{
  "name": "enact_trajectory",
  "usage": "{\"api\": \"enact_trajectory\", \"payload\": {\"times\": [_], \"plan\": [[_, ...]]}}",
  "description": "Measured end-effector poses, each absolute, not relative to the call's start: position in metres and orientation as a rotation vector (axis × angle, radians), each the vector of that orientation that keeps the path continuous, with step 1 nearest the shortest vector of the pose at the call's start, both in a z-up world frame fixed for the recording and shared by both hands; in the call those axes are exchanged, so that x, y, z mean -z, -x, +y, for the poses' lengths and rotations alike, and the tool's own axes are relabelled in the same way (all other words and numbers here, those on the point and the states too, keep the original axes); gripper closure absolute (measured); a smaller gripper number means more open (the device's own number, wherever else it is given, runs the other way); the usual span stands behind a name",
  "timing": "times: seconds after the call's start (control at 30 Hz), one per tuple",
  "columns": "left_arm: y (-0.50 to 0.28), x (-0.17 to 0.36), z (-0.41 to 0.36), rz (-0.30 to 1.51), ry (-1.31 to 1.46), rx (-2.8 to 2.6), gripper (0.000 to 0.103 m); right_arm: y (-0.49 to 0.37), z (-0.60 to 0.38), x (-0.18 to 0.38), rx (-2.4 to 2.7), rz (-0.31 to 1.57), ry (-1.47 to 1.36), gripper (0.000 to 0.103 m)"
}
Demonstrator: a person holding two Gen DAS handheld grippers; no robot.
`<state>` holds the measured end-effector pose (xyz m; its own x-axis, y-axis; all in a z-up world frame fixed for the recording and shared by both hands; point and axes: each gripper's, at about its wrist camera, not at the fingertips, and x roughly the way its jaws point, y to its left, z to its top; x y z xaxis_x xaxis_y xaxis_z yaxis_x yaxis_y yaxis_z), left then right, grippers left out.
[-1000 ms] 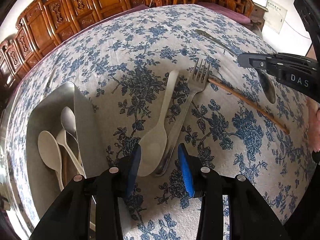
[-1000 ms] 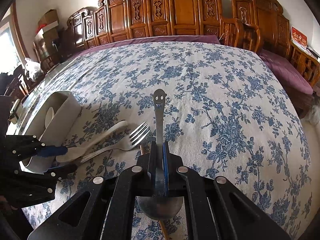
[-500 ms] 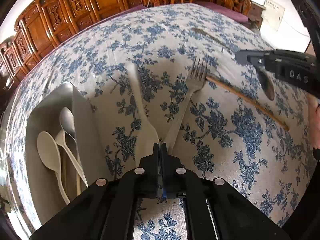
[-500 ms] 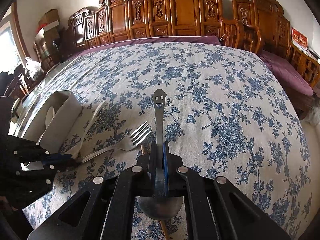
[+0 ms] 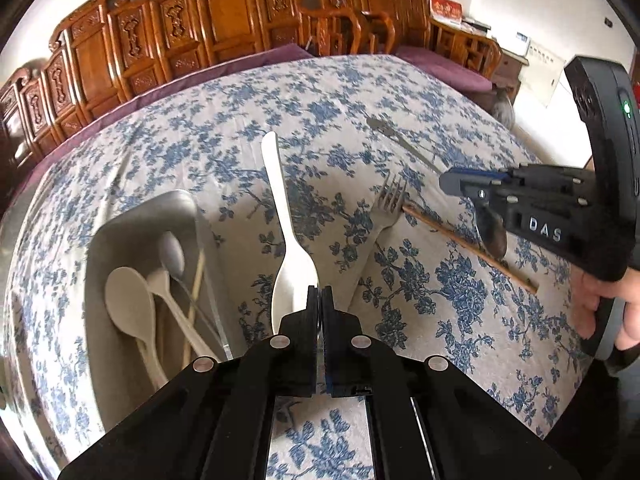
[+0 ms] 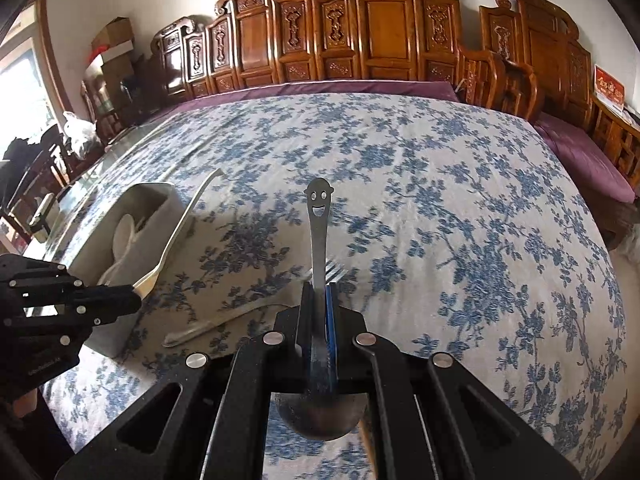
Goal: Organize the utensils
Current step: 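Carry the white plastic fork into the tray and open the left tool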
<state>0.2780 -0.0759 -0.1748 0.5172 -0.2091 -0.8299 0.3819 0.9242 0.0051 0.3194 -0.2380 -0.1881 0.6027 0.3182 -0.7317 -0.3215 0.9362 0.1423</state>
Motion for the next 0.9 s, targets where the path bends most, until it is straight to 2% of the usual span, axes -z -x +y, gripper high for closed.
{"api": "enact_trajectory", "payload": {"times": [0.5,0.9], "plan": [[-0.259,0.147,-0.021,0.916,-0.140,0.274,0.102,-0.293,-0.187,0.177,-0.449,0.820,0.061,0.096],[-0.256,0.167,0.018,0.986,-0.105,0.193,0.102,-0.282,-0.169,0.177,-0.475,0.811,0.091,0.096]]}}
